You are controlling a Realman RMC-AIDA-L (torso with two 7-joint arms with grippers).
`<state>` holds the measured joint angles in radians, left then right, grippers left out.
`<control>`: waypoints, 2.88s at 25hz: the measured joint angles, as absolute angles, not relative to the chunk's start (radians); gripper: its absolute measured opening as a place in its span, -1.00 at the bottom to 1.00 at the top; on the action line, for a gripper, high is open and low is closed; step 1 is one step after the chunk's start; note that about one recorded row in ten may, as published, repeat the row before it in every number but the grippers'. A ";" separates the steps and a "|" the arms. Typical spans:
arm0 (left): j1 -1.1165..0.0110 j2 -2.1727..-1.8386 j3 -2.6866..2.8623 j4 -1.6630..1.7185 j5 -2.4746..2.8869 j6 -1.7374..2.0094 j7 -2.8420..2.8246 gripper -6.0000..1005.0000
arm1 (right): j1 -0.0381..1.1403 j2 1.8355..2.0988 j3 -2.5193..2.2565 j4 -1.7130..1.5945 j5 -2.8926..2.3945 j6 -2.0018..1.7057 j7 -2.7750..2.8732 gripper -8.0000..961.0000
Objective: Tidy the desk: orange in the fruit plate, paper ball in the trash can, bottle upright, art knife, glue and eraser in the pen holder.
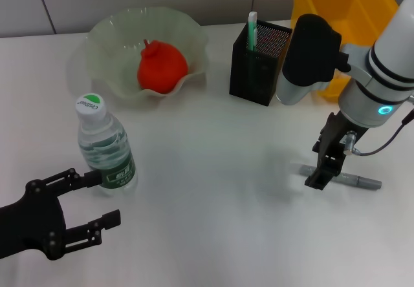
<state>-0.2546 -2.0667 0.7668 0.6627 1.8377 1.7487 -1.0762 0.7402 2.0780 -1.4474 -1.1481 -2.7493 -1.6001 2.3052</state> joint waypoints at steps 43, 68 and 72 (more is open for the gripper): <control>-0.259 -2.065 0.761 0.647 1.838 1.739 -1.069 0.54 | 0.795 2.078 -1.442 -0.983 -2.752 -1.520 2.290 -0.52; -0.265 -2.066 0.759 0.649 1.837 1.742 -1.068 0.54 | 0.686 2.080 -1.085 -1.530 -2.509 -1.484 2.281 -0.69; -0.265 -2.066 0.759 0.649 1.837 1.741 -1.070 0.54 | 0.621 2.082 -1.129 -1.539 -2.427 -1.302 2.247 -0.68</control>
<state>-0.2654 -2.0662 0.7592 0.6488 1.8366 1.7407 -1.0703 0.6215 2.0817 -1.1293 -1.5392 -2.4272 -1.3016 2.2467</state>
